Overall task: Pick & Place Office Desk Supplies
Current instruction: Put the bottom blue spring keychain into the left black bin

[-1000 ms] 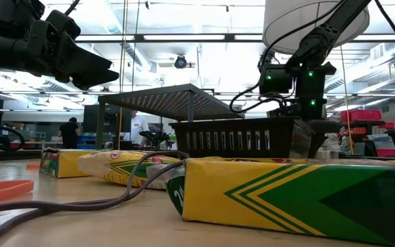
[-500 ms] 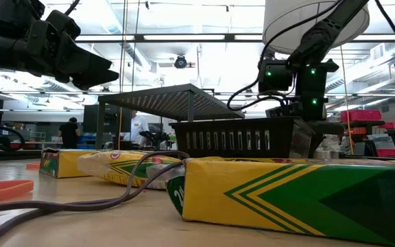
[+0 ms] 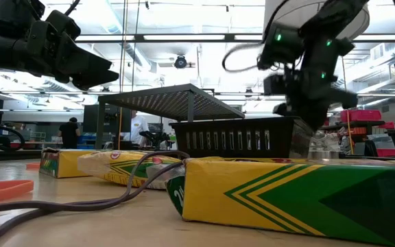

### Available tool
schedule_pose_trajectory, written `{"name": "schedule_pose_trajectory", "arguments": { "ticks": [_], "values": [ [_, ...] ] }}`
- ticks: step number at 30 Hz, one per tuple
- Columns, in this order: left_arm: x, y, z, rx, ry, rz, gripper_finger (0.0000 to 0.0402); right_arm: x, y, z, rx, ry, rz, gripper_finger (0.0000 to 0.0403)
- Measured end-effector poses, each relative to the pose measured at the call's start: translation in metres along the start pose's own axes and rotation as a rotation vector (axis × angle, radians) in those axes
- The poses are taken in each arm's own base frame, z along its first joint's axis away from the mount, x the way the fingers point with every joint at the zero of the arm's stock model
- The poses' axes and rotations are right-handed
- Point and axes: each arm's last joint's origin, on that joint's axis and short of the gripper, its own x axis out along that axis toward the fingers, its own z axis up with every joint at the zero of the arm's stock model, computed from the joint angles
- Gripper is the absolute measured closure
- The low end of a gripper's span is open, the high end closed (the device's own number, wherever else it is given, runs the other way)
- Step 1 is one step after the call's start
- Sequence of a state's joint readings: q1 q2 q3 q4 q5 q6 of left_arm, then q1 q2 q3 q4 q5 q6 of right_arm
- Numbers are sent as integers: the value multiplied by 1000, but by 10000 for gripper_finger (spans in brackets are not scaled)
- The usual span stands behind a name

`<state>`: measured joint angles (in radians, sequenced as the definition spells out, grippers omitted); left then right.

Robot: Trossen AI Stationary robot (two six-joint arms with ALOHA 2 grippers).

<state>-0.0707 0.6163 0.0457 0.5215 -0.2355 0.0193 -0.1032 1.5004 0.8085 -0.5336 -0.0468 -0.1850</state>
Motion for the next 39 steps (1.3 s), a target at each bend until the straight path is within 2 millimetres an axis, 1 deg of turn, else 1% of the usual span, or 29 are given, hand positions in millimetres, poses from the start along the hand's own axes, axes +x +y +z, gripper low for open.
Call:
{"name": "schedule_pose_trajectory", "arguments": {
  "ticks": [4, 11, 18, 22, 27, 30, 34, 39],
  "values": [
    [0, 0, 0, 1, 2, 0, 108, -12, 10, 9, -13, -115, 23, 402],
    [0, 0, 0, 1, 3, 0, 108, -33, 29, 27, -82, -355, 129, 402],
    [0, 0, 0, 1, 3, 0, 108, -42, 45, 40, -149, -521, 344, 402],
    [0, 0, 0, 1, 3, 0, 108, -44, 53, 42, -141, -539, 376, 402],
    [0, 0, 0, 1, 3, 0, 108, -39, 64, 43, -154, -514, 353, 402],
    [0, 0, 0, 0, 3, 0, 108, -30, 71, 45, -152, -498, 357, 402],
    [0, 0, 0, 0, 3, 0, 108, -11, 80, 46, -142, -444, 360, 402],
    [0, 0, 0, 0, 2, 0, 108, 2, 87, 46, -150, -411, 350, 402]
  ]
}}
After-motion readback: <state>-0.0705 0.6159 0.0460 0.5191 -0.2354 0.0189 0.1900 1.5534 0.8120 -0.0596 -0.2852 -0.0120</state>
